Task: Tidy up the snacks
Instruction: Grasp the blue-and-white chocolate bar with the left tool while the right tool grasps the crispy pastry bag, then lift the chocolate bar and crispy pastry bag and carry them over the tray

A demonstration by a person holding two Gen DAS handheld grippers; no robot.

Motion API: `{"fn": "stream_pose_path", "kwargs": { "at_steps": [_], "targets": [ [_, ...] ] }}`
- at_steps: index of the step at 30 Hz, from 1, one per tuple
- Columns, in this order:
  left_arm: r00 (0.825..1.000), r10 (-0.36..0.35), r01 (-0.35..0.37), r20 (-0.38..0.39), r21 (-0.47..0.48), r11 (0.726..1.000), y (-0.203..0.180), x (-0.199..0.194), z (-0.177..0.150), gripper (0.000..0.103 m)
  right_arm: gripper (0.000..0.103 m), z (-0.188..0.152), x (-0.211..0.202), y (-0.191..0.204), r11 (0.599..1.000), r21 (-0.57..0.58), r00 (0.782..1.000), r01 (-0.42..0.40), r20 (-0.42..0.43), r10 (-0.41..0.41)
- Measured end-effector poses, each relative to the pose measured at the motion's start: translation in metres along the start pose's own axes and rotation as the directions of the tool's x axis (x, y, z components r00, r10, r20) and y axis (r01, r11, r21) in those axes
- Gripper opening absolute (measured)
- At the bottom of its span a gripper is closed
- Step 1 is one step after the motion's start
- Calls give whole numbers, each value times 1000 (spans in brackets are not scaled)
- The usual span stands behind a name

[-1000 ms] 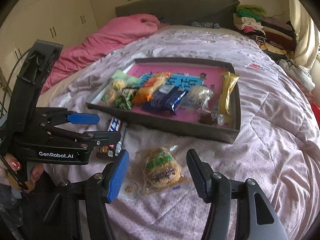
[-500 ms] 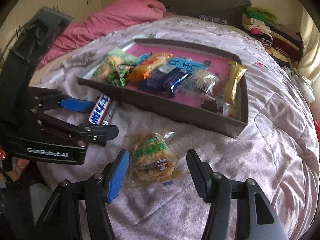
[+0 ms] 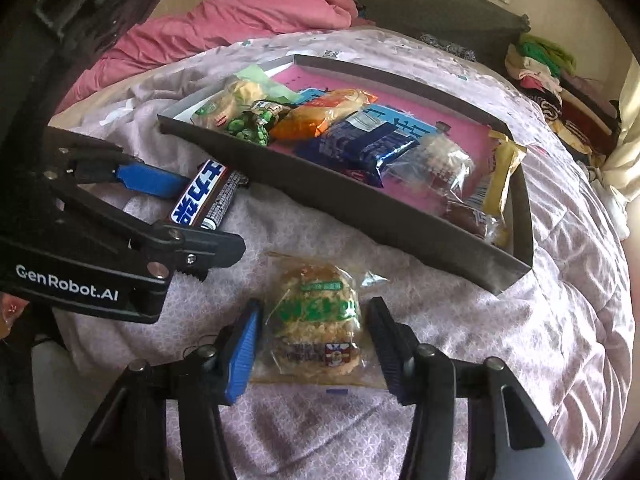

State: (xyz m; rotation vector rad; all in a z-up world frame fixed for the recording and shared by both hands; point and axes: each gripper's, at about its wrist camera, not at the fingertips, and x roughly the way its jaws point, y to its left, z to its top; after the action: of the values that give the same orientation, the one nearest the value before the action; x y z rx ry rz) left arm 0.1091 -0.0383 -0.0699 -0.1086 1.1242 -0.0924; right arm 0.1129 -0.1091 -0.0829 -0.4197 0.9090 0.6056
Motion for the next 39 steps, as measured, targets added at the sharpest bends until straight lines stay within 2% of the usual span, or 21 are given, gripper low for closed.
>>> {"fn": "stream_pose_path", "kwargs": {
  "at_steps": [3, 6, 8, 11, 14, 17, 25, 31, 39],
  "targets": [
    [1000, -8, 8, -1, -13, 1000, 3, 2, 0, 69, 45, 0, -3, -2, 1000, 16, 1000, -17, 5, 17],
    [1000, -13, 13, 4, -38, 999, 9, 2, 0, 54, 44, 0, -10, -10, 995, 73, 998, -62, 24, 60],
    [1000, -23, 23, 6, -58, 998, 14, 1, 0, 35, 44, 1, -17, -15, 990, 109, 995, -91, 54, 86],
    [999, -36, 37, 8, -79, 996, 20, -1, 1, 29, 44, 3, -28, -25, 978, 168, 989, -123, 106, 106],
    [998, -56, 57, 12, -87, 995, 24, -7, 1, 29, 44, 6, -41, -35, 967, 207, 977, -152, 179, 115],
    [997, -68, 70, 30, -91, 993, 26, -16, 1, 29, 44, 7, -48, -41, 959, 242, 972, -150, 214, 98],
    [990, -53, 66, 130, -100, 993, 34, -62, 11, 29, 44, 8, -68, -55, 942, 298, 949, -157, 309, 60],
    [981, -14, 35, 192, -108, 994, 37, -82, 26, 29, 44, 12, -75, -62, 937, 318, 939, -147, 342, 31],
    [975, 21, 6, 223, -122, 993, 46, -86, 40, 29, 44, 23, -77, -69, 937, 323, 929, -131, 371, 2]
  ]
}}
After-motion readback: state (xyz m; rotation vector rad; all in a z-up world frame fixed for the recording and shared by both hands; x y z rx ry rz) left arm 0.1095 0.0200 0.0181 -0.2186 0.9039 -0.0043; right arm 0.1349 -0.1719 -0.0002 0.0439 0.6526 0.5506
